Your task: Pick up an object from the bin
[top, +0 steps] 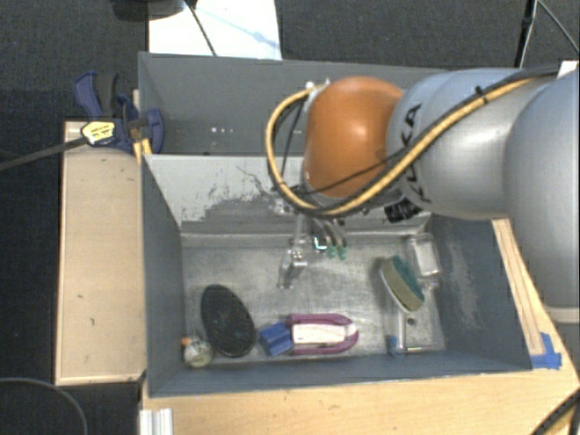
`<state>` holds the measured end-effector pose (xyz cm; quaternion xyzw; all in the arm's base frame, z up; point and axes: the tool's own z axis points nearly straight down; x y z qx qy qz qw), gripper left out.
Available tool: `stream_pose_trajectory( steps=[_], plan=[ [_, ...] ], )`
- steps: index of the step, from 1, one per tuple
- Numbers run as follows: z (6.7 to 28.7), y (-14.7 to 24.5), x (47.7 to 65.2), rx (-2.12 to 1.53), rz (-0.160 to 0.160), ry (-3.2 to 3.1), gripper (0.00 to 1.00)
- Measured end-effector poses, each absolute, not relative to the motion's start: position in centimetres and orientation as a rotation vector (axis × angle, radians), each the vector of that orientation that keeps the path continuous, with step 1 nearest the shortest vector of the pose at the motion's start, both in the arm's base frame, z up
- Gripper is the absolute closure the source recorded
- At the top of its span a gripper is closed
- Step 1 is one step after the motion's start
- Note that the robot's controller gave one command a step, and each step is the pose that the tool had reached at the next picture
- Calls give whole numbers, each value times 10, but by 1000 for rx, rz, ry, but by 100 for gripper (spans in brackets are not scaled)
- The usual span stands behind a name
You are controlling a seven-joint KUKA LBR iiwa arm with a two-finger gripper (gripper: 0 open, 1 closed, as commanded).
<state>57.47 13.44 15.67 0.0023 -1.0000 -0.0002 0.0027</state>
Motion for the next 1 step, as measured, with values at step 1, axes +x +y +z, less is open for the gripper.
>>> stream_pose_trajectory(
  steps=[1],
  plan=[
    [77,210,491,97,-5,-3144,0]
  ],
)
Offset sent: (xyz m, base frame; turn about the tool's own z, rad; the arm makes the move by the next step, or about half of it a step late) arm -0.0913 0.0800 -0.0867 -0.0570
